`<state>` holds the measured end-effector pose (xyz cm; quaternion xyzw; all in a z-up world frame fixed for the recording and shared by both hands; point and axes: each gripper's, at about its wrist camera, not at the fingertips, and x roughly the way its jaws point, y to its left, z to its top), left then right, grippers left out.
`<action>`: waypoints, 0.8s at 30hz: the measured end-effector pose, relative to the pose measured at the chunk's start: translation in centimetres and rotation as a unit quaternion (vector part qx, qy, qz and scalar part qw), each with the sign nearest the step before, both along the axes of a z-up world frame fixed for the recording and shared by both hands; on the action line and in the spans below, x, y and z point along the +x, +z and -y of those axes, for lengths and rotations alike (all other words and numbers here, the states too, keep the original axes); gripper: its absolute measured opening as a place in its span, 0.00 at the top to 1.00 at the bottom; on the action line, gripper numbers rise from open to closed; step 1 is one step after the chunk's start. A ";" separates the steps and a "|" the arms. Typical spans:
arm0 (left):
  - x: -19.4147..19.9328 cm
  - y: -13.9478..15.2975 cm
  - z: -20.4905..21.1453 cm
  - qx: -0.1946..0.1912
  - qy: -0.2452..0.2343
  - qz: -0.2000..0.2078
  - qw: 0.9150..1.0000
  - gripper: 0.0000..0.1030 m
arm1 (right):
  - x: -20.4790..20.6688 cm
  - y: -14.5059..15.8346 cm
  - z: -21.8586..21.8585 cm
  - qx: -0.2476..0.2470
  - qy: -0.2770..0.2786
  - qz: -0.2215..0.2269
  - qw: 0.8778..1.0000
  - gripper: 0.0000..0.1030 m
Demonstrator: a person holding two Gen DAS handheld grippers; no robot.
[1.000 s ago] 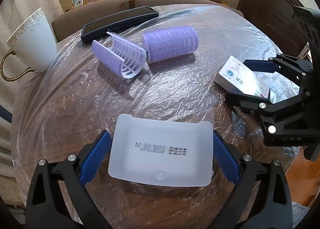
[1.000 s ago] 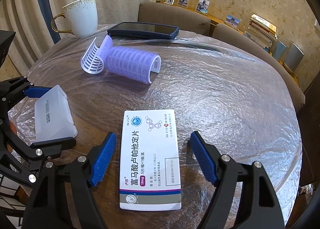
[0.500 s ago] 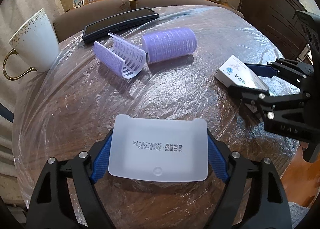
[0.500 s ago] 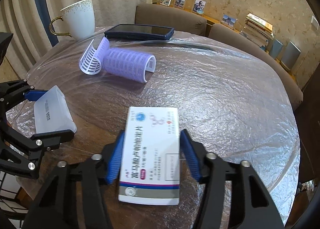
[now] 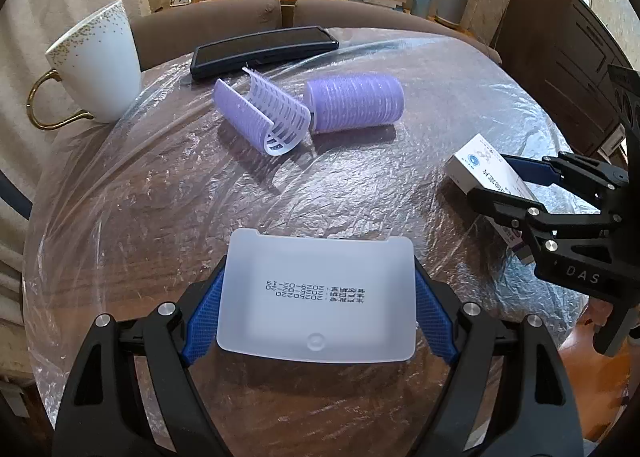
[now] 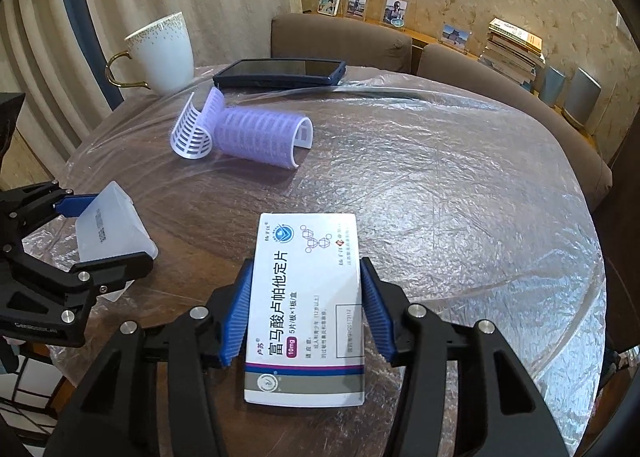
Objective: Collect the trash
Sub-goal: 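Carry the white box and medicine box with both tools over the white bin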
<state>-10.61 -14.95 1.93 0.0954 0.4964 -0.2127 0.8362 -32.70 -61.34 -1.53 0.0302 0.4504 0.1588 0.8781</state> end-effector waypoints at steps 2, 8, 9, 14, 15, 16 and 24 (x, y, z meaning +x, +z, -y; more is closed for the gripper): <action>-0.4 0.2 0.0 0.002 0.002 0.005 1.000 0.19 | -0.3 0.2 0.0 0.002 0.000 0.001 1.000 0.51; -1.6 1.0 -0.1 -0.003 0.004 0.015 1.000 0.19 | -1.7 1.0 -0.1 0.017 0.005 0.002 1.000 0.51; -1.8 1.1 -0.2 -0.006 0.006 0.015 1.000 0.19 | -1.9 1.1 -0.1 0.019 0.006 0.003 1.000 0.51; -2.4 1.6 -0.6 -0.016 0.015 0.018 1.000 0.19 | -3.0 1.6 -0.2 0.025 0.008 0.003 1.000 0.51; -2.5 1.7 -0.6 -0.016 0.016 0.019 1.000 0.19 | -3.2 1.7 -0.3 0.026 0.009 0.004 1.000 0.51; -2.7 1.8 -0.7 -0.017 0.017 0.020 1.000 0.19 | -3.6 1.8 -0.3 0.027 0.010 0.005 1.000 0.51; -4.3 2.3 -0.9 -0.018 0.018 0.025 0.999 0.19 | -5.6 2.5 -0.4 0.039 0.015 0.005 0.999 0.51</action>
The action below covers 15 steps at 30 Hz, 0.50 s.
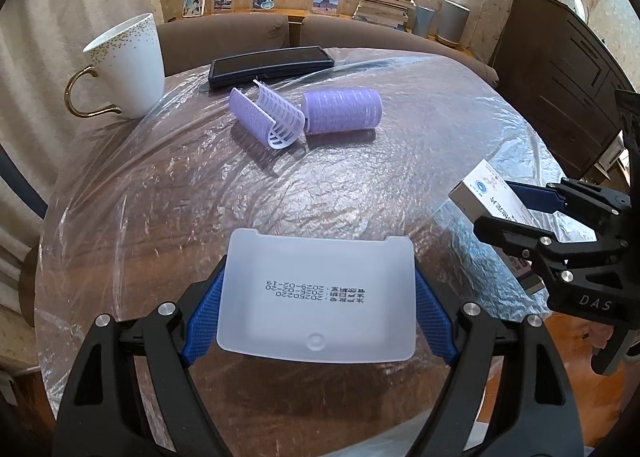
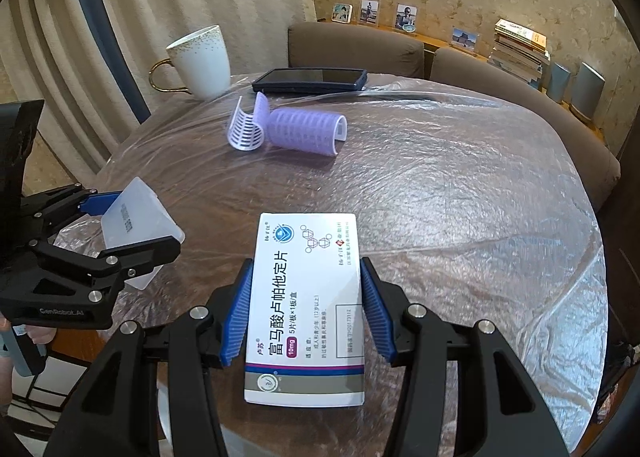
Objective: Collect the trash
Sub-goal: 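Carry the white box and medicine box with both tools over the white bin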
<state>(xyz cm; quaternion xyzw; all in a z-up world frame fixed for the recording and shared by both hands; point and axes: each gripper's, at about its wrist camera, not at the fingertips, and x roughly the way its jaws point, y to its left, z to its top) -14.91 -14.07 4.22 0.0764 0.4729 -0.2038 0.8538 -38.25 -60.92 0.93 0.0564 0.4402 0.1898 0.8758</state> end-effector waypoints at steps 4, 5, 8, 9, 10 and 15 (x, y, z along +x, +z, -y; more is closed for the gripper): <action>-0.7 0.1 0.0 0.001 -0.001 0.001 1.000 0.19 | -0.8 0.1 0.0 0.004 0.002 -0.001 1.000 0.51; -1.0 0.1 -0.1 0.002 -0.002 0.001 1.000 0.19 | -1.0 0.2 0.0 0.005 0.002 -0.001 1.000 0.51; -1.6 0.2 -0.2 0.003 -0.002 0.003 1.000 0.19 | -1.8 0.2 -0.1 0.004 0.004 -0.001 1.000 0.51; -1.8 0.2 -0.2 0.004 -0.003 0.003 1.000 0.19 | -1.9 0.3 -0.1 0.005 0.004 -0.002 1.000 0.51; -1.9 0.2 -0.3 0.005 -0.003 0.003 1.000 0.19 | -2.2 0.3 -0.2 0.006 0.006 -0.003 1.000 0.51; -3.0 0.2 -0.4 0.004 -0.007 0.002 1.000 0.19 | -3.6 0.5 -0.3 0.010 0.010 -0.003 1.000 0.51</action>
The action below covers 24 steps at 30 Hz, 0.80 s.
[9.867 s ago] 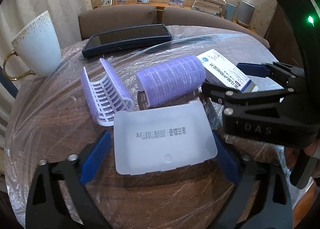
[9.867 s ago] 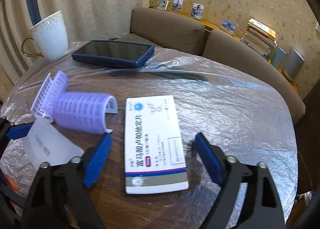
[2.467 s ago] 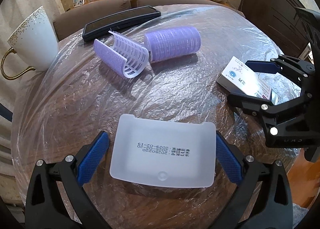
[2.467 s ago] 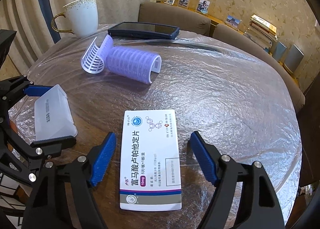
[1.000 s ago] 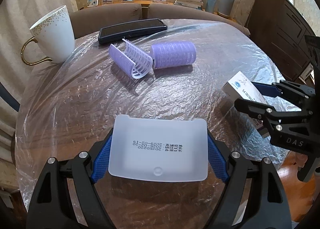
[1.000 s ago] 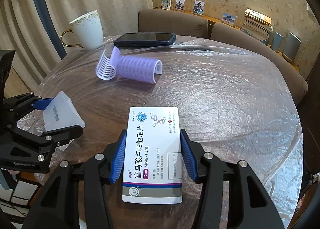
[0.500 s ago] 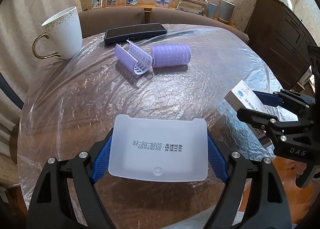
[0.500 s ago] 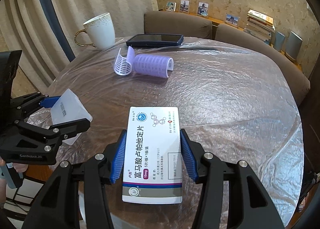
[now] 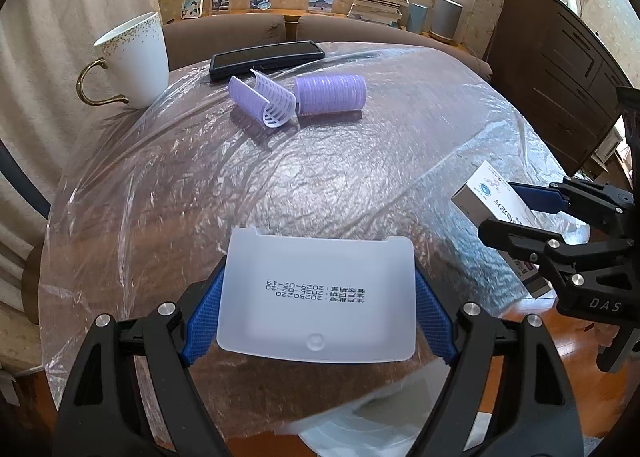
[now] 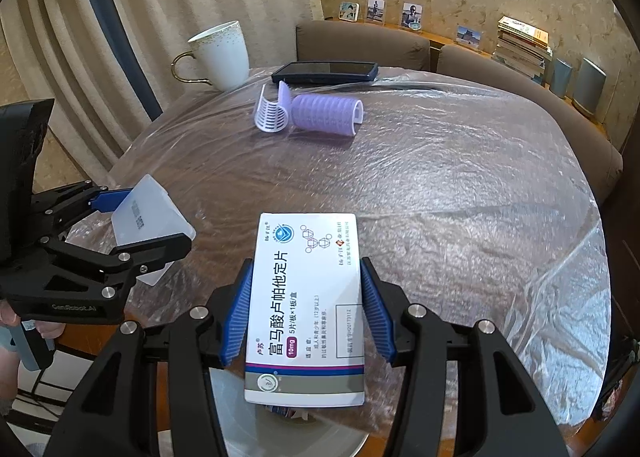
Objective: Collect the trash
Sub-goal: 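Carry the white box and medicine box with both tools over the white bin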
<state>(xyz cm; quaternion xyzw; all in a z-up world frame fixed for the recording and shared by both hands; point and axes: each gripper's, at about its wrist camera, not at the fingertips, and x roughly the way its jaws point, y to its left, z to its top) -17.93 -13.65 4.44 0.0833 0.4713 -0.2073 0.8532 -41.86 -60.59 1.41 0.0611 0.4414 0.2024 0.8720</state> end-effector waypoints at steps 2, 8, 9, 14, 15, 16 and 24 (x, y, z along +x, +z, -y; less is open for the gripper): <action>-0.4 0.0 -0.1 -0.001 -0.003 -0.001 1.000 0.19 | -0.4 0.1 0.0 0.003 0.002 -0.001 1.000 0.51; -1.9 0.2 -0.2 -0.005 -0.014 -0.001 1.000 0.19 | -2.0 0.3 0.3 0.011 0.007 -0.003 1.000 0.51; -2.1 0.2 -0.2 -0.006 -0.016 -0.001 1.000 0.19 | -2.2 0.3 0.2 0.011 0.008 -0.004 1.000 0.51; -3.4 0.5 -0.1 -0.012 -0.028 -0.001 1.000 0.19 | -3.1 0.5 0.4 0.013 0.013 -0.003 1.000 0.51; -3.7 0.5 -0.1 -0.013 -0.030 -0.001 0.999 0.19 | -3.3 0.6 0.4 0.014 0.013 -0.003 1.000 0.51; -4.0 0.6 -0.2 -0.015 -0.032 -0.001 0.999 0.19 | -3.5 0.6 0.5 0.016 0.013 -0.004 1.000 0.51; -5.9 0.9 -0.3 -0.018 -0.048 -0.005 0.999 0.19 | -5.3 0.5 0.9 0.029 0.017 -0.014 0.999 0.51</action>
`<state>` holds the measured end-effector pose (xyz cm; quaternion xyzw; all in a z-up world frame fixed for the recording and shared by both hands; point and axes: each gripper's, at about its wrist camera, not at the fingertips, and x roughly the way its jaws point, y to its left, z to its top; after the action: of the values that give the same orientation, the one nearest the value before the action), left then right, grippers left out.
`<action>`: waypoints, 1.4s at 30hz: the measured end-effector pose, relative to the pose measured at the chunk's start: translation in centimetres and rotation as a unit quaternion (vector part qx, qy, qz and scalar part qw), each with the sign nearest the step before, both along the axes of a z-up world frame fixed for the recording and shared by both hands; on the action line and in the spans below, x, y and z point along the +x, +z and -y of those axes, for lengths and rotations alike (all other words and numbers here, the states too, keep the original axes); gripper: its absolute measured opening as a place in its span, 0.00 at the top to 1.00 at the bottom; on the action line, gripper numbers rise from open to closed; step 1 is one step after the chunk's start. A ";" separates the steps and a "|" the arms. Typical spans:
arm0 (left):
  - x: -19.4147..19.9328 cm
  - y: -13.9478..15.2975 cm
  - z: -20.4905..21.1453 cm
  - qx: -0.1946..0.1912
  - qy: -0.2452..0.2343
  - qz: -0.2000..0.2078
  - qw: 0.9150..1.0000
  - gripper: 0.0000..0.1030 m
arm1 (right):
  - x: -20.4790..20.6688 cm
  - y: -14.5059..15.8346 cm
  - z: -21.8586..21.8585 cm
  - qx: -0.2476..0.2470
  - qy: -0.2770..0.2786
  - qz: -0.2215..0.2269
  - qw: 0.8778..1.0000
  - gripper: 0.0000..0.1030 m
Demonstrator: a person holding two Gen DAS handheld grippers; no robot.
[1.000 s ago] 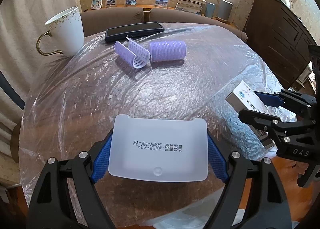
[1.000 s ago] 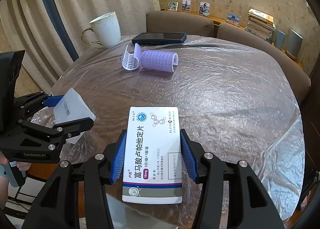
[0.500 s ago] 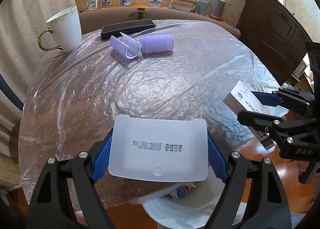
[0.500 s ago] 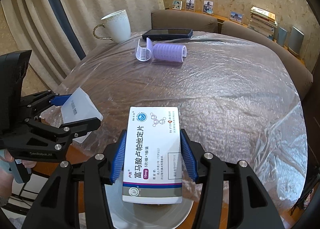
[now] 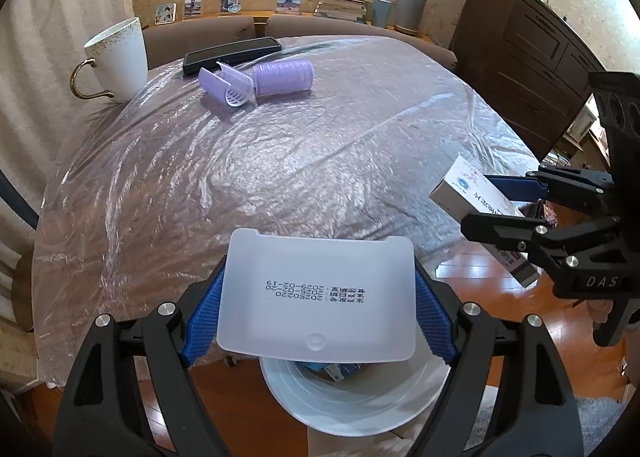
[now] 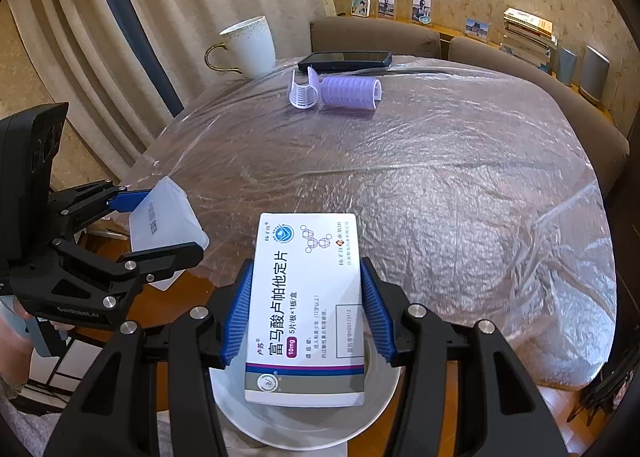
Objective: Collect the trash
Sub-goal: 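Carry the white box and medicine box with both tools over the white bin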
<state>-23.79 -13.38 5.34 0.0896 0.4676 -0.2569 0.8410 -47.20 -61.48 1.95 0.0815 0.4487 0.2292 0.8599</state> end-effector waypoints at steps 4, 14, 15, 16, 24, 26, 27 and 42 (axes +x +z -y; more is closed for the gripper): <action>-0.7 -0.2 -0.1 -0.002 -0.004 -0.007 1.000 0.19 | -0.7 -0.2 0.0 0.003 0.003 -0.006 1.000 0.51; -2.2 -1.7 -0.6 0.003 -0.008 -0.031 0.999 0.19 | -2.5 -1.5 -0.2 -0.004 0.015 -0.027 1.000 0.51; -2.4 -1.8 -0.6 0.004 -0.008 -0.033 0.999 0.19 | -2.6 -1.7 -0.3 -0.006 0.016 -0.029 0.999 0.51; -2.7 -2.1 -0.6 0.006 -0.009 -0.035 0.999 0.19 | -2.8 -2.0 -0.4 -0.008 0.019 -0.033 0.999 0.51; -4.0 -4.3 -0.1 0.023 -0.013 -0.050 0.998 0.19 | -3.9 -4.0 -0.7 -0.002 0.023 -0.065 0.998 0.51; -4.1 -5.0 -0.1 0.023 -0.010 -0.060 0.998 0.19 | -4.1 -4.5 -0.8 -0.003 0.024 -0.072 0.997 0.51; -4.2 -5.4 -0.1 0.023 -0.008 -0.064 0.998 0.19 | -4.3 -4.8 -0.9 -0.003 0.026 -0.076 0.997 0.51; -5.2 -9.6 0.3 0.056 0.000 -0.089 0.995 0.19 | -4.9 -8.9 -1.8 -0.018 0.034 -0.116 0.993 0.51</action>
<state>-29.00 -13.66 -4.31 0.1130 0.5539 -0.2371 0.7901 -52.12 -59.67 -6.93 0.0766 0.5518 0.2393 0.7952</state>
